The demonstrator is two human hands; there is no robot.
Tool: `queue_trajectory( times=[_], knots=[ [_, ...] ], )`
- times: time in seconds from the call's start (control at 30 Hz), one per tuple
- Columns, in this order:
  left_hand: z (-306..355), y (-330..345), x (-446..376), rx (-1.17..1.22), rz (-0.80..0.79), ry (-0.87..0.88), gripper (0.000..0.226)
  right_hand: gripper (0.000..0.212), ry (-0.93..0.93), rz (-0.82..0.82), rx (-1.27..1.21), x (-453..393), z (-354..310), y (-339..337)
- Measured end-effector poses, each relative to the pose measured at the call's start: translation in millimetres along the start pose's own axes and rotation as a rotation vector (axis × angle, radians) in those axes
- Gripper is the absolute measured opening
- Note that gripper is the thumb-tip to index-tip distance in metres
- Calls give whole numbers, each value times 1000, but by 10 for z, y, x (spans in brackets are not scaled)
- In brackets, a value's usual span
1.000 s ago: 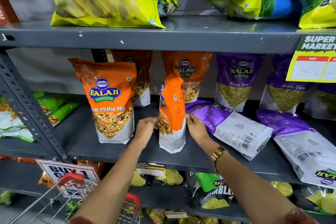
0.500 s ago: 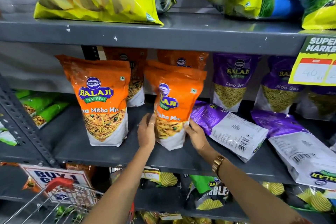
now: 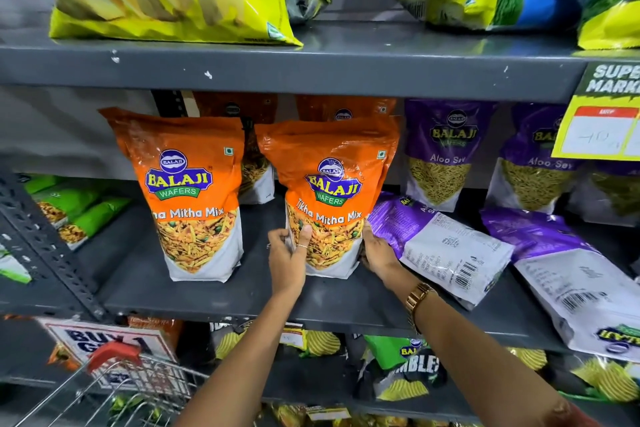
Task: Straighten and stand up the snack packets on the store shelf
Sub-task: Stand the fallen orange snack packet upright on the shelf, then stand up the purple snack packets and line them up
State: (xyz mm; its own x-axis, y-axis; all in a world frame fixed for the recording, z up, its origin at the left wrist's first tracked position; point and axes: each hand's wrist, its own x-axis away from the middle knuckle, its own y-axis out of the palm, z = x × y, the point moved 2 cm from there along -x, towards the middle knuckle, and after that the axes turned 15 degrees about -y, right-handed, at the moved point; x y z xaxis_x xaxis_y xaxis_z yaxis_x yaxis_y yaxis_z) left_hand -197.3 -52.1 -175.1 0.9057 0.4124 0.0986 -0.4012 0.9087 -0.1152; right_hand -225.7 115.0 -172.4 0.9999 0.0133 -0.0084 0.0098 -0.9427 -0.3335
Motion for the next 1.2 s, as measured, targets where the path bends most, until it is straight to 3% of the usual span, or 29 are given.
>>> queue_trajectory(
  times=[0.13, 0.27, 0.33, 0.5, 0.7, 0.83, 1.07, 1.2],
  knots=[
    [-27, 26, 0, 24, -9, 15, 52, 63, 16, 0, -35, -20, 11, -21],
    [-11, 21, 33, 46, -25, -10, 98, 60, -1, 16, -40, 5, 6, -26],
    [-4, 2, 63, 42, 23, 14, 88, 55, -99, 168, 13, 40, -22, -75],
    [224, -34, 260, -76, 326, 320, 43, 40, -328, 546, 83, 189, -197, -400],
    [328, 238, 542, 8, 356, 272, 42, 24, -395, 706, 343, 205, -410, -1017],
    [222, 578, 730, 34, 238, 69, 43, 20, -289, 611, 534, 156, -371, -1405],
    [100, 1385, 802, 68, -39, -485, 26, 42, -53, 204, 698, 69, 7, -1829],
    [125, 1651, 839, 145, -119, -681, 37, 45, -13, 93, 738, 51, 62, -1866]
  ],
)
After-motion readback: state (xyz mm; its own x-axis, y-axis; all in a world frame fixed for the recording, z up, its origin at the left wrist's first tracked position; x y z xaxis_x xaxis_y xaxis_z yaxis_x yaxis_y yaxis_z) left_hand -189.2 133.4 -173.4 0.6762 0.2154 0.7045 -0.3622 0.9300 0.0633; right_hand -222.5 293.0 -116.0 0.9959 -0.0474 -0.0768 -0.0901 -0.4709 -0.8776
